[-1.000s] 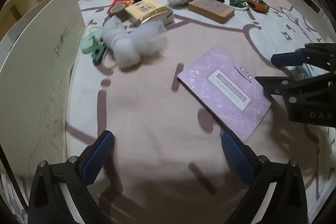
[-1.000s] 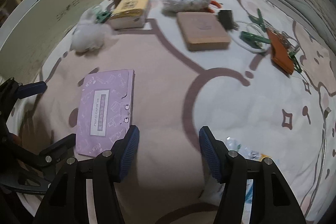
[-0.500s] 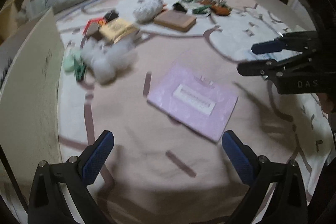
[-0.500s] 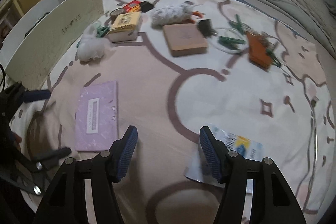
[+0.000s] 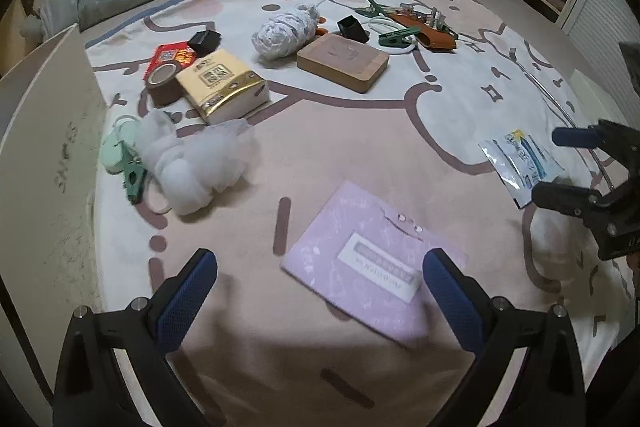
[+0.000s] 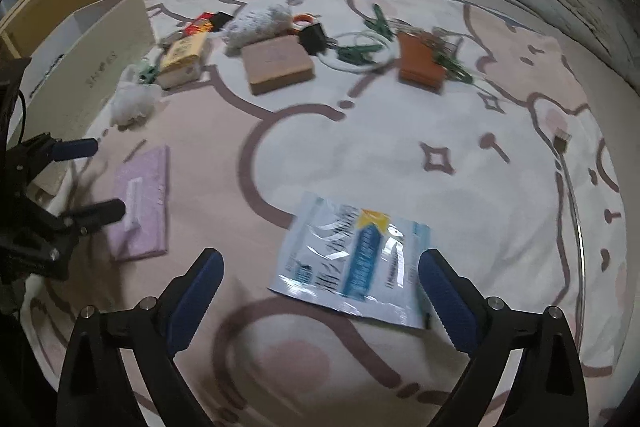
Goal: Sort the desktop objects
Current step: 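Lower the left tool over the lilac card box and close on it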
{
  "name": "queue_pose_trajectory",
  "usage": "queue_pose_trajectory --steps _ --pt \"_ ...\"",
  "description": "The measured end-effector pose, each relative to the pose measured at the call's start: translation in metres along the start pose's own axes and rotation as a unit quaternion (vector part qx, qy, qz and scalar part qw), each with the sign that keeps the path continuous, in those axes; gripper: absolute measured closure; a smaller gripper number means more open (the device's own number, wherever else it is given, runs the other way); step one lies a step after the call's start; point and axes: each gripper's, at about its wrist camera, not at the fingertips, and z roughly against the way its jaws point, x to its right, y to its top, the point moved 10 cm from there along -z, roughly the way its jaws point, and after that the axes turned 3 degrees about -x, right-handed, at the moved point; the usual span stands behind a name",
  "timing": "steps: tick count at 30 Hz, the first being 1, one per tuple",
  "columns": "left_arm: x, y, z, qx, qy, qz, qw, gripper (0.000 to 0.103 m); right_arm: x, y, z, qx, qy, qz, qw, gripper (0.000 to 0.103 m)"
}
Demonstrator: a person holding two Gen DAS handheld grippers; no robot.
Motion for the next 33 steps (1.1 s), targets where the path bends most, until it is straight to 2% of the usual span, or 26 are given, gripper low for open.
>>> queue_pose_trajectory --steps 8,13,21,30,33 --pt "-0.003 0.006 -0.022 -0.02 0.01 0.011 0.9997 0.0 0.023 -0.017 -0.006 -0.026 0.017 -0.057 0.998 0.005" --pt "0.001 0.005 -0.025 -0.029 -0.019 0.041 0.9986 0.0 0.026 -0.022 -0.007 -0.043 0.055 -0.108 0.992 0.005" --pt "0.018 -0.005 -0.013 -0.038 -0.085 0.065 0.9935 0.0 0.03 -0.02 -0.004 -0.039 0.06 -0.123 0.99 0.005" --pt "0.038 -0.02 0.0 -0.047 -0.109 0.03 0.9925 0.0 0.032 -0.016 0.0 -0.034 0.06 -0.135 0.988 0.005" --pt "0.04 -0.018 0.002 -0.037 -0.093 0.007 0.995 0.0 0.033 -0.014 0.0 -0.034 0.064 -0.142 0.987 0.005"
